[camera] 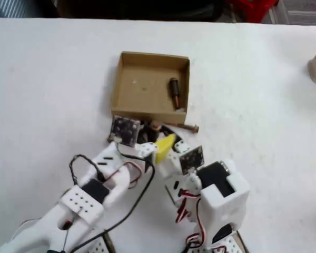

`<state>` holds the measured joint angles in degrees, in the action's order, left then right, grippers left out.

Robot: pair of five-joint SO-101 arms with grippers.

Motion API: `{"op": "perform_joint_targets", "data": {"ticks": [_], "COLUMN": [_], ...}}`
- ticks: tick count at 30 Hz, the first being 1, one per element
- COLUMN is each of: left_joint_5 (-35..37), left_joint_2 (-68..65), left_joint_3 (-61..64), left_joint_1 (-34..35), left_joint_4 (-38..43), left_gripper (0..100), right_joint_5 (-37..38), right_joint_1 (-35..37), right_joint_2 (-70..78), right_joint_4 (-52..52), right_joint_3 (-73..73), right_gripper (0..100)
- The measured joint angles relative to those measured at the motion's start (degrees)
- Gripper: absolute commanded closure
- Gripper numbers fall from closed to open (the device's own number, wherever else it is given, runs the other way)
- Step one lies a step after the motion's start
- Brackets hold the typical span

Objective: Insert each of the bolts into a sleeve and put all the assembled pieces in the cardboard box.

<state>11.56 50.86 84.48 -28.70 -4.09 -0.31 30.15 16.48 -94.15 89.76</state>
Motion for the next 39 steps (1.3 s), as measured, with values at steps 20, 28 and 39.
{"op": "perform_joint_targets", "data": {"ticks": [20,28,39], "left_joint_5": [4.2,4.3,4.7], "left_joint_2": [28.0,43.7,53.1], "left_joint_3": [0.6,0.6,0.6], "left_joint_1": [8.9,15.9,26.6], "left_joint_4": [-9.1,-19.3,-33.8], "left_gripper": [75,92,98], "right_joint_5": [0.0,0.0,0.0], "right_joint_1": [0.2,0.2,-0.4], "right_joint_2": [-0.1,-0.1,-0.1], "right_joint_4": [0.0,0.0,0.0], "right_joint_3": [-0.1,-0.1,-0.1], "right_gripper": [98.2,98.2,98.2]}}
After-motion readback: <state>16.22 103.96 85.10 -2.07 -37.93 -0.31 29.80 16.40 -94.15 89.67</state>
